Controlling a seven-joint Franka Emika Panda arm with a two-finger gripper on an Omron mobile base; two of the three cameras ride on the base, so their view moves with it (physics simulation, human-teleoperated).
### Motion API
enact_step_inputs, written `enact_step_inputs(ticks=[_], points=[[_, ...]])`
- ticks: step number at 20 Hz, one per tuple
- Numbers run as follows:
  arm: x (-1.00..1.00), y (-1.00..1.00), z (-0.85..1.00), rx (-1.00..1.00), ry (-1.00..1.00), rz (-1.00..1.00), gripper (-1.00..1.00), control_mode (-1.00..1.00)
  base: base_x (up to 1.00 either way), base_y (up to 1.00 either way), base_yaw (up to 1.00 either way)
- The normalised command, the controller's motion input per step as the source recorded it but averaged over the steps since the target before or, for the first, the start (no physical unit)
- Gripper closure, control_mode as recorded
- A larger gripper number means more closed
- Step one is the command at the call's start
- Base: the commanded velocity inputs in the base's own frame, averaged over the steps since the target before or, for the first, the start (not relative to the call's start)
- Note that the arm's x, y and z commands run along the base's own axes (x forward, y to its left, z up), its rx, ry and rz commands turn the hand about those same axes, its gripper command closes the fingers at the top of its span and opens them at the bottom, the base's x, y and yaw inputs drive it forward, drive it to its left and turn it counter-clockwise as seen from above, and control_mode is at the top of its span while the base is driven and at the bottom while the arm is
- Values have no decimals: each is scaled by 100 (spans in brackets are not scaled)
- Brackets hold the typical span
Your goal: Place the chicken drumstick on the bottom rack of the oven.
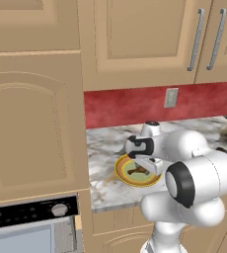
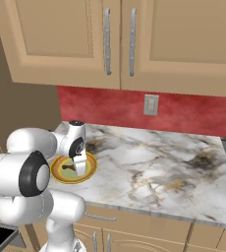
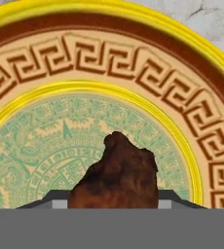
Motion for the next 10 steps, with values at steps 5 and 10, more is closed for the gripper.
enact_step_inputs(ticks=[5, 10], points=[[-7, 0, 44, 0, -4, 1, 100, -100, 0, 0, 0], [-24, 0, 91, 0, -19, 6, 100, -100, 0, 0, 0]])
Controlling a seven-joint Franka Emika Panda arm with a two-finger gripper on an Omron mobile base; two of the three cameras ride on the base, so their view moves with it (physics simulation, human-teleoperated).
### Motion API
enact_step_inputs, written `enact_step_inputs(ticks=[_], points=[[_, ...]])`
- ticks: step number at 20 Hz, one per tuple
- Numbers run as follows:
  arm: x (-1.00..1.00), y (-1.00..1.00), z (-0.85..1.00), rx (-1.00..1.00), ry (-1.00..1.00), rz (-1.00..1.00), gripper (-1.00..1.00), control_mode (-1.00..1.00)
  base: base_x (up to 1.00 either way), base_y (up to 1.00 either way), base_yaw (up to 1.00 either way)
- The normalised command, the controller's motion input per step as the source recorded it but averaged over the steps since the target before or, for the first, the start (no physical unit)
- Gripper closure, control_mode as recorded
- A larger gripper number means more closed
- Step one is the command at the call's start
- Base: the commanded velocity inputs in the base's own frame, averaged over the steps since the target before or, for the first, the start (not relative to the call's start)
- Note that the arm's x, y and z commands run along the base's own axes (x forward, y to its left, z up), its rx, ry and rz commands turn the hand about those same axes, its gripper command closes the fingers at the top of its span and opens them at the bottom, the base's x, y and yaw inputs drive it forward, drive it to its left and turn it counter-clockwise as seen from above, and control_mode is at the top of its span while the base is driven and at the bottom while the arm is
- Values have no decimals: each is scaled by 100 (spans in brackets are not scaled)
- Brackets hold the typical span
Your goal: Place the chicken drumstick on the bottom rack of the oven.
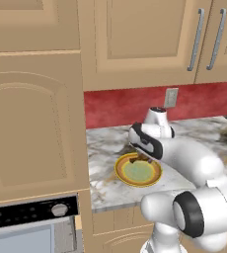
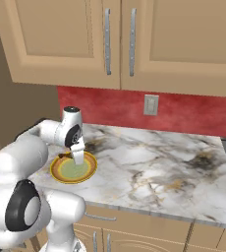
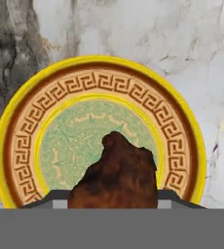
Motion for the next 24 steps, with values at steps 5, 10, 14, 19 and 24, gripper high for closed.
enact_step_inputs(ticks=[5, 10, 14, 19, 24], points=[[-30, 0, 82, 1, -20, 7, 100, -100, 0, 0, 0], [-40, 0, 50, 0, -19, 9, 100, -100, 0, 0, 0], [-48, 2, 32, 0, -14, 17, 100, -100, 0, 0, 0], [-50, 2, 5, 0, -2, 24, 100, -100, 0, 0, 0], [-46, 17, 18, 0, 0, 26, 100, -100, 0, 0, 0]])
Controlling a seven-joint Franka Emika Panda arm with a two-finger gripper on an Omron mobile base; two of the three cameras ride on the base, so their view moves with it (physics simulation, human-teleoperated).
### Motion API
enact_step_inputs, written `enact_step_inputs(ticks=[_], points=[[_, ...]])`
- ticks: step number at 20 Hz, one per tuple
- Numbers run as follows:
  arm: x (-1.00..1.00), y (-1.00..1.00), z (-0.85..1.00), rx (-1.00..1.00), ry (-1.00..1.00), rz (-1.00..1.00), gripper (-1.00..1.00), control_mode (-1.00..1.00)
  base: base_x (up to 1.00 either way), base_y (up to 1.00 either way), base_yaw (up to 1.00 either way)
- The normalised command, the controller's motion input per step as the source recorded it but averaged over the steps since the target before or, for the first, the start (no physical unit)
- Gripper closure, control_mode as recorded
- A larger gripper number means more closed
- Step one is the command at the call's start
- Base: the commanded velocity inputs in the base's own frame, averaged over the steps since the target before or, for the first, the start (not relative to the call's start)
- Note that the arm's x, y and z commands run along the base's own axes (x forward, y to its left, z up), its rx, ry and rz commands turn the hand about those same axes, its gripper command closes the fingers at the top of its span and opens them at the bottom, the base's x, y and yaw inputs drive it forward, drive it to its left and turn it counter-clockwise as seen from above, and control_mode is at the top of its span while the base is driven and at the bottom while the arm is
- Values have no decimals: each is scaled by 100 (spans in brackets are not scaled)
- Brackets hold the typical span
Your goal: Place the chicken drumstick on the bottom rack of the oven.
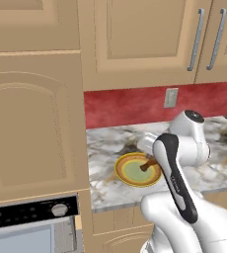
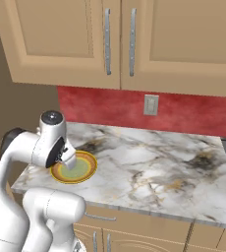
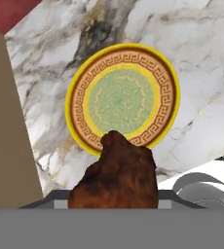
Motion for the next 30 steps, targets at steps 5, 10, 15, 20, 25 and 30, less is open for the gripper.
enact_step_inputs(ticks=[5, 10, 15, 20, 25, 30], points=[[-37, 32, 26, -2, 0, 18, 100, -100, 0, 0, 0], [-35, 41, 54, -1, 0, 20, 100, -100, 0, 0, 0], [-51, 53, 49, 0, 0, 23, 100, -100, 0, 0, 0], [-77, 84, 2, -2, 0, 20, 100, -100, 0, 0, 0], [-100, 100, -42, -8, -18, 15, 100, -100, 0, 0, 0], [-58, 100, -59, -22, -13, 12, 100, -100, 0, 0, 0]])
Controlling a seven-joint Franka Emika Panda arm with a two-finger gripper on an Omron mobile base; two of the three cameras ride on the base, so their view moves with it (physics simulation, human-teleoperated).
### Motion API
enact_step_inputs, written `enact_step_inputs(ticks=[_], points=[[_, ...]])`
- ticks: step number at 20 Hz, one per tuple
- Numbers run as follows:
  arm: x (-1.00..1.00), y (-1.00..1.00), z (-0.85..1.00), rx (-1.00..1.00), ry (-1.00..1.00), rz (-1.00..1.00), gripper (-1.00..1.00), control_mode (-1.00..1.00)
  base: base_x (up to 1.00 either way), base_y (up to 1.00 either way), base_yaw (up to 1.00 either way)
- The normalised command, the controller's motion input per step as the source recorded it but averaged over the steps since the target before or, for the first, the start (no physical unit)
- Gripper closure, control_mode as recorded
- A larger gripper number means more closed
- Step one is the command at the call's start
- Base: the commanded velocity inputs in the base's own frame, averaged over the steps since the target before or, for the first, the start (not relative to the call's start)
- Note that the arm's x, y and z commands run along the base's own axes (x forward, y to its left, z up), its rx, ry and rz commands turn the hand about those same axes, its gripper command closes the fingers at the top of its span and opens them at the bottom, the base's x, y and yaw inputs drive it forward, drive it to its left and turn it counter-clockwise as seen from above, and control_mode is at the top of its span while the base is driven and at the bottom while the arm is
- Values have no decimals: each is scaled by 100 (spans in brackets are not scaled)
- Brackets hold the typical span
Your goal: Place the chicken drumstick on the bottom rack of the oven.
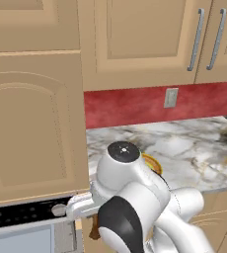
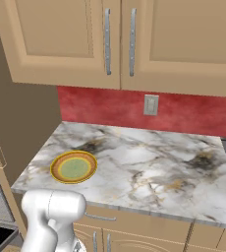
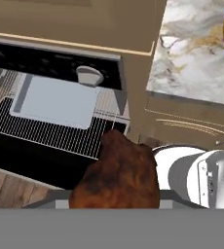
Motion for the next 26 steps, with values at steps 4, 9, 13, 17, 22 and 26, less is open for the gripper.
enact_step_inputs(ticks=[4, 9, 13, 17, 22, 26], points=[[3, 100, -87, -24, -2, 15, 100, -100, 0, 0, 0], [32, 100, -100, -30, 0, 15, 100, -100, 0, 0, 0], [56, 100, -100, -16, 0, 10, 100, -100, 0, 0, 0], [38, 100, -94, -7, -9, 3, 100, -100, 0, 0, 0], [15, 100, -83, 0, -22, 0, 100, -100, 0, 0, 0], [6, 69, -79, 7, -24, -10, 100, -100, 0, 0, 0]])
